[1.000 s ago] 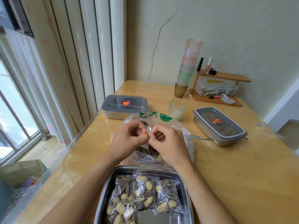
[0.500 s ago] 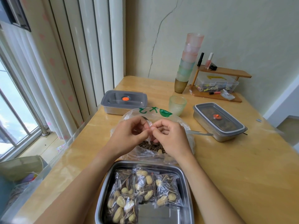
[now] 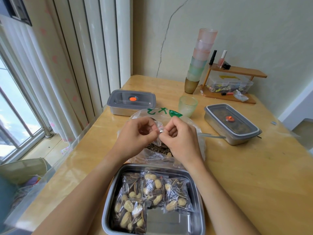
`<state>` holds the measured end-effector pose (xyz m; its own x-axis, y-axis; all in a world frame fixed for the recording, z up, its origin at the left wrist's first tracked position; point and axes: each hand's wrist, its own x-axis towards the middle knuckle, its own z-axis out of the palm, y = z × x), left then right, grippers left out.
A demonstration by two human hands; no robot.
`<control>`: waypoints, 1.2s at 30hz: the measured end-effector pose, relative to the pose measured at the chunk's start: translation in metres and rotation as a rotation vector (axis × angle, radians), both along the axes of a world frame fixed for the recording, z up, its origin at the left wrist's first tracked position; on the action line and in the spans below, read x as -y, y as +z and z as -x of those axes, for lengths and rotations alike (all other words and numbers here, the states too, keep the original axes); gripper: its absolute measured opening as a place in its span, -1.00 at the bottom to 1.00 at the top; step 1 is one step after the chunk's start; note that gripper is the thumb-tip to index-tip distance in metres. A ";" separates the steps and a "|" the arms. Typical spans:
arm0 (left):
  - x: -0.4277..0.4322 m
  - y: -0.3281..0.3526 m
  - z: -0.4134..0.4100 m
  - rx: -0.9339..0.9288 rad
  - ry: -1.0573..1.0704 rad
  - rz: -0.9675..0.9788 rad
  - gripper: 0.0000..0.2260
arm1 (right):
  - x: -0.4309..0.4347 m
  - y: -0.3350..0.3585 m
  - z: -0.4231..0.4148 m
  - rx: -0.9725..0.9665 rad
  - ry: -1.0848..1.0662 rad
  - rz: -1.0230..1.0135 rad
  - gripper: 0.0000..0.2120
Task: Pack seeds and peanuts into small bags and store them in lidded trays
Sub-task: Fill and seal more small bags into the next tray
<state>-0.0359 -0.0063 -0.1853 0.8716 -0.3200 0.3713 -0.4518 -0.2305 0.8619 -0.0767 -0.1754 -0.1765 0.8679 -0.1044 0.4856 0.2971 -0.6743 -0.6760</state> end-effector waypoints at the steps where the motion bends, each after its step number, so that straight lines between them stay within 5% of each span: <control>1: 0.000 0.001 0.000 0.029 0.030 -0.025 -0.89 | 0.001 0.000 0.000 0.013 -0.020 0.043 -0.79; 6: -0.002 0.003 -0.001 0.285 0.075 -0.193 -0.89 | 0.003 -0.003 -0.004 0.060 -0.065 0.271 -0.83; 10: -0.004 0.003 -0.002 0.421 0.008 -0.270 -0.68 | 0.004 -0.004 -0.004 0.088 -0.053 0.339 -0.87; 17: -0.009 -0.007 -0.007 0.330 -0.139 -0.471 -0.25 | 0.010 -0.003 -0.007 -0.128 0.040 -0.096 -0.87; 22: -0.009 -0.014 -0.013 0.409 -0.003 -0.482 -0.51 | 0.013 -0.002 -0.008 -0.209 0.081 -0.251 -0.91; 27: -0.010 -0.015 -0.013 0.413 0.059 -0.450 -0.51 | 0.011 0.011 0.000 -0.106 0.231 -0.427 -0.89; 33: -0.008 -0.014 -0.013 0.420 0.075 -0.456 -0.59 | 0.006 0.004 0.001 -0.171 0.285 -0.054 -0.87; 36: -0.008 -0.015 -0.012 0.417 0.057 -0.454 -0.64 | 0.007 0.005 0.001 -0.176 0.348 -0.025 -0.90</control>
<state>-0.0238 0.0017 -0.2001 0.7027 -0.4834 0.5221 -0.7058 -0.5665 0.4255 -0.0772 -0.1821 -0.1712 0.9231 0.2014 0.3276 0.3838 -0.5362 -0.7518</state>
